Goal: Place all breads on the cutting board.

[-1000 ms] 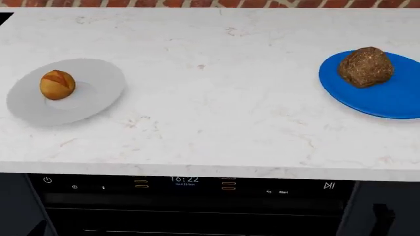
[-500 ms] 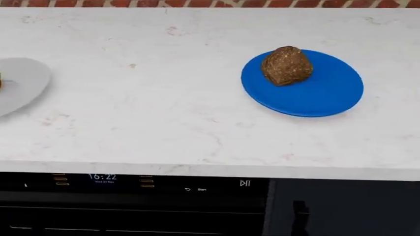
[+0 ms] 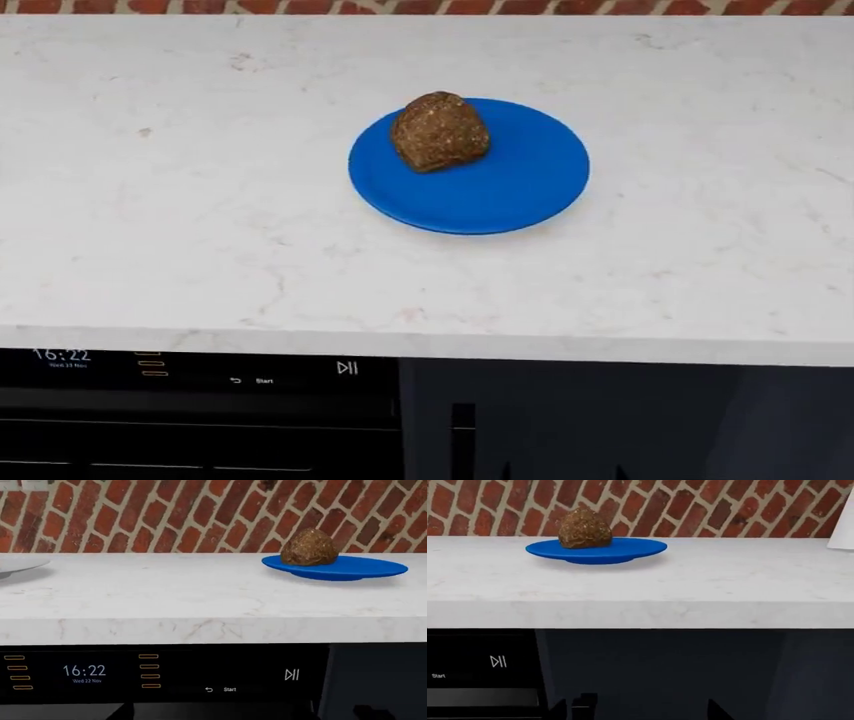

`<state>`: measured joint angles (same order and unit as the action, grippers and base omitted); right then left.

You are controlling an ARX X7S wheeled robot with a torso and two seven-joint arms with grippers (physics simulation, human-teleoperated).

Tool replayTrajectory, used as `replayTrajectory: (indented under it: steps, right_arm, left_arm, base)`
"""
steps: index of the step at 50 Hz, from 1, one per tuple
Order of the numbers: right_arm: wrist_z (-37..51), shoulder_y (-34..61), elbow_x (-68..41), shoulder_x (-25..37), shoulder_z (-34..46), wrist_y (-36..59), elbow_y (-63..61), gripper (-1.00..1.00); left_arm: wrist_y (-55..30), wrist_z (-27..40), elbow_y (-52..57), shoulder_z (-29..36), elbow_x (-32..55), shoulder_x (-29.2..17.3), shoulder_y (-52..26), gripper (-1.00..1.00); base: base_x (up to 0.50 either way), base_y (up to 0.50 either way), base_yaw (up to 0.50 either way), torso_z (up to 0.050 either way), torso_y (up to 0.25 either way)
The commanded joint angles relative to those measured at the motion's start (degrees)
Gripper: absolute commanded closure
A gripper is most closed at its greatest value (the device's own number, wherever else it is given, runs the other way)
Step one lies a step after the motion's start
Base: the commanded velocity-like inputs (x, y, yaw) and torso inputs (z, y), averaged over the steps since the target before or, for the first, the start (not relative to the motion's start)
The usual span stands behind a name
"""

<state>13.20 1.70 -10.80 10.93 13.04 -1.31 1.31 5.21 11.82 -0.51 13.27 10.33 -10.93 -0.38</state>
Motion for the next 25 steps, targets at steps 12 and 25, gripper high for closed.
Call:
replayTrajectory:
  steps: [12, 25]
  right_arm:
    - [5.1, 2.4, -3.6, 5.4, -2.7, 19.4, -20.5, -1.0]
    - [10.8, 24.3, -25.8, 15.4, -16.0, 57.3, -47.2, -1.0]
  left_arm:
    - [-31.7, 10.5, 26.0, -7.8, 13.5, -7.0, -2.1, -1.0]
    - [-79.8, 31.9, 48.8, -26.0, 53.7, -13.9, -34.1, -1.0]
  base:
    - [0.0, 0.0, 0.0, 0.0, 0.0]
    - [0.0, 0.0, 0.0, 0.0, 0.0]
